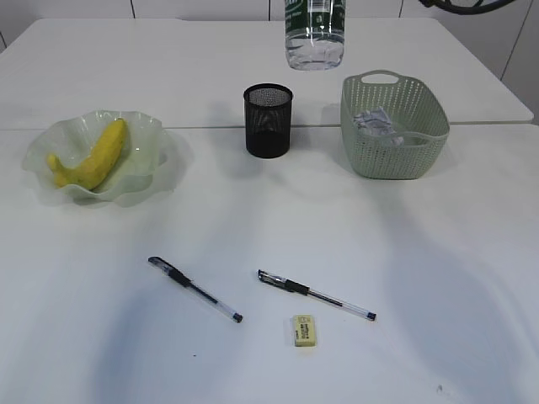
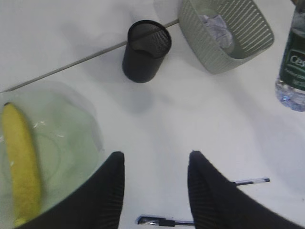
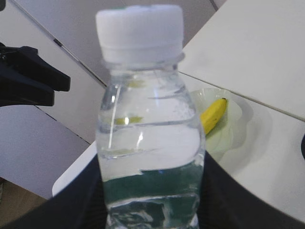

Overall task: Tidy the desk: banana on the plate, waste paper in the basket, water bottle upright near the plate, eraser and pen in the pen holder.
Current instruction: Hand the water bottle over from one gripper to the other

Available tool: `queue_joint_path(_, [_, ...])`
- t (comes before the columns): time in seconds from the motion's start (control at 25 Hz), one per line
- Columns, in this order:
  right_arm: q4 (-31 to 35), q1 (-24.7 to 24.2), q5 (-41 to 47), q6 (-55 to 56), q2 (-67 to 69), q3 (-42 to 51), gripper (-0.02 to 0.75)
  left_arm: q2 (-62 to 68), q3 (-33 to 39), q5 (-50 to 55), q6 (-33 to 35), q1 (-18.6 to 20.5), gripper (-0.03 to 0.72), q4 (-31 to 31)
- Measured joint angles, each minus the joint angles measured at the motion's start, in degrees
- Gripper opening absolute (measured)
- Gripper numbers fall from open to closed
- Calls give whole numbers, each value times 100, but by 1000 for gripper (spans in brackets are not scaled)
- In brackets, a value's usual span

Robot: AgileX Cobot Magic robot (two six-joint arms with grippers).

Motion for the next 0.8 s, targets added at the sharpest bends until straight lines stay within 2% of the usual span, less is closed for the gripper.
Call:
queue_joint_path(0.12, [170, 0, 0, -222, 0, -9, 340, 0, 0, 0, 423, 0, 305, -495])
queue_joint_path(0.36, [184, 0, 0, -341, -9, -226, 340, 0, 0, 0, 2693, 0, 304, -2398])
queue_joint_path(0.6, [162, 0, 0, -424, -22, -781, 340, 0, 27, -20, 4424, 0, 272, -3453])
queue_joint_path(0.8, [148, 0, 24, -438, -73, -1032, 340, -2, 632, -41, 5672, 0, 257, -4581])
